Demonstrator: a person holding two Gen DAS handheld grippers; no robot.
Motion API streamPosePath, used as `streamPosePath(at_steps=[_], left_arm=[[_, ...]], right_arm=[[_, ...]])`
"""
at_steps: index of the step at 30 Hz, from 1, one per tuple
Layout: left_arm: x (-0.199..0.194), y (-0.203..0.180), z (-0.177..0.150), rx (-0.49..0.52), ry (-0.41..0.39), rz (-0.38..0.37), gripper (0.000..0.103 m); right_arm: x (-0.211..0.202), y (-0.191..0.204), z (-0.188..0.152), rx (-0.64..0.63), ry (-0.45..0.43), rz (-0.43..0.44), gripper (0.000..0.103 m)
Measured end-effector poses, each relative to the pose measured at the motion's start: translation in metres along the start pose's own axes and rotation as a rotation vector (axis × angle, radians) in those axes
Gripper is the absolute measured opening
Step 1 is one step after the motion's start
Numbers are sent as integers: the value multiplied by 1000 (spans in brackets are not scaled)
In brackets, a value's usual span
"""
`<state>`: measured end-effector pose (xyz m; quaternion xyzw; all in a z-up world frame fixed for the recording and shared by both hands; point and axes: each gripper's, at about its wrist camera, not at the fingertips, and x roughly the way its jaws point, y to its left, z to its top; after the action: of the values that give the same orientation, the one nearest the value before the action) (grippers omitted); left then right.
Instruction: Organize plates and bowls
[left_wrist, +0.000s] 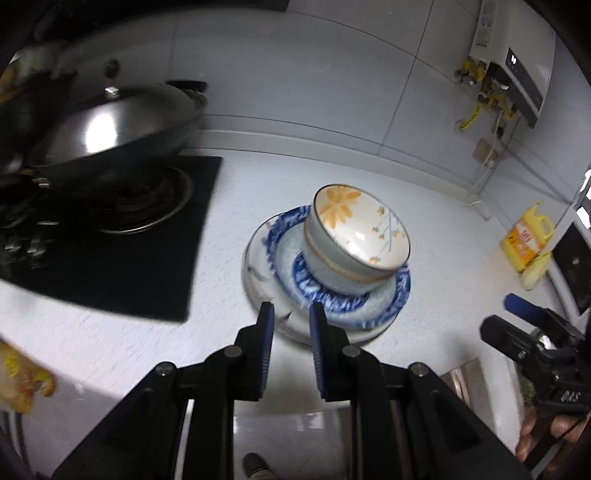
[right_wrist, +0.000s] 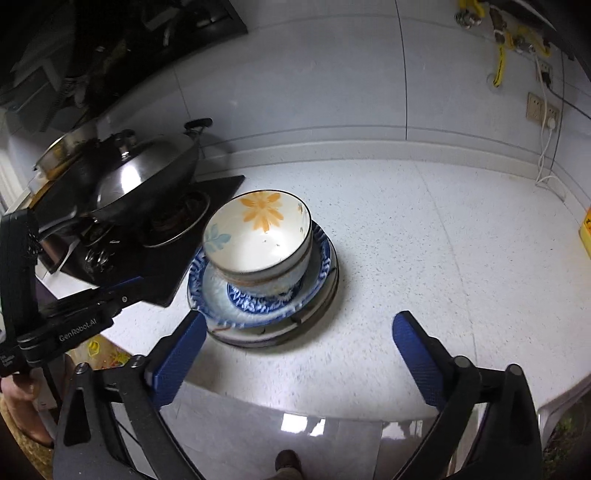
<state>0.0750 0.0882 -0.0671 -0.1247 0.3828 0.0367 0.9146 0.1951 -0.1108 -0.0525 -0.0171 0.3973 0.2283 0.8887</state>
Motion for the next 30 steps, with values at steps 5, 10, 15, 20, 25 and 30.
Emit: streamPosePath(at_steps=[5,10,15,20,25,30], left_arm=[[-48,-16,-34,12,-19,70,19],[-92,-21,-58,23,-43,123,19],[-124,-9,-67,8,-75,139,19],[-138,10,-64,33,-95,152,19],[-145,28,-65,30,-95,88,19],[-146,37,-67,41,-84,46,19]], right_arm=[[-27,1,-30,-22,-10,20,101],[-50,14,-52,-53,-19,48,101],[-67,30,-60,-65,-27,62,101],[-80,47,-66,-52,-37,31,101],[-88,60,-72,-34,-38,-11,101],[-98,70,-82,-9,-36,-68,101]])
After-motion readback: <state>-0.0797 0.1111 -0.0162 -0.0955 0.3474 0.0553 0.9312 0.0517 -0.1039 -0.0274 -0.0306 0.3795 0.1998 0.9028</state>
